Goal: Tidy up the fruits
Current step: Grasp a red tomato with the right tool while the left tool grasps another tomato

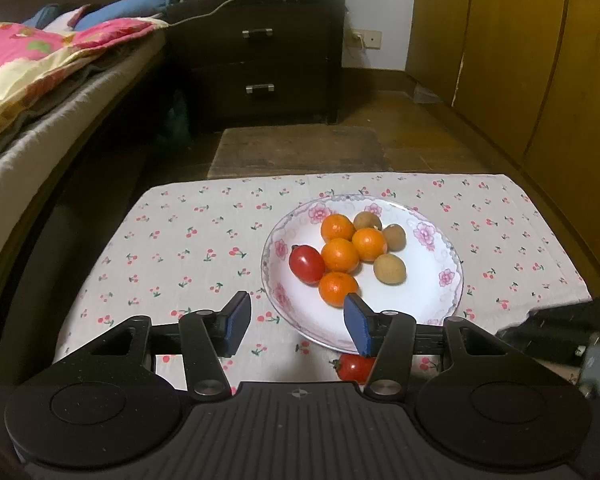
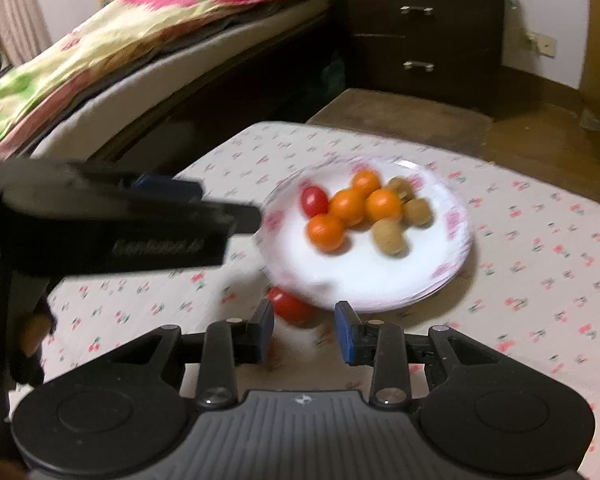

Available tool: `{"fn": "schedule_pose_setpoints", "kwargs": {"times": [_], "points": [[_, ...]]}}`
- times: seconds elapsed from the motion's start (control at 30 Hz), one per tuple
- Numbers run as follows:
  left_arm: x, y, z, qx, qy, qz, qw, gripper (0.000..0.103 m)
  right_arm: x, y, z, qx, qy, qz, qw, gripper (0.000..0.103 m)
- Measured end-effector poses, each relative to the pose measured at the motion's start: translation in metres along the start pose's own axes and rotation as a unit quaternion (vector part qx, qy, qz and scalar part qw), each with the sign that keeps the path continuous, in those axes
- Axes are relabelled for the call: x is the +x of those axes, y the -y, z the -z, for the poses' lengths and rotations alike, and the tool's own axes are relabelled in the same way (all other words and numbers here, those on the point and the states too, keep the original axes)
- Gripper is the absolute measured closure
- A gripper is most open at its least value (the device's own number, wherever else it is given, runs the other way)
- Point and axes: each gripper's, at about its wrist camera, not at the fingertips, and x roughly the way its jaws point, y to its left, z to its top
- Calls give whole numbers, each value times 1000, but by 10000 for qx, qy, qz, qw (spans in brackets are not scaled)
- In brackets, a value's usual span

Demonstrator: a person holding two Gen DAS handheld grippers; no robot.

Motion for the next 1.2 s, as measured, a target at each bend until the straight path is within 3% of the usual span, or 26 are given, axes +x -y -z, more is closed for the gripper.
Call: {"fn": "schedule_pose_setpoints", "kwargs": {"times": [0.37,0.57,0.67,1.2], "points": [[-2,-11,2,-151,-16,136,9998,40,33,-20,13,-80,-286,-265,9992,68],[2,-18,6,-214,-142,115,9996,40,44,-26,17,-301,-350,-209,9987,68],[3,-19,7,-230,-185,113,9995,40,42,-26,17,-350,-326,-130,9988,73],[17,4,25,-60,-605,548,9966,39,-2,-5,29,-479,-483,76,9977,73]]}}
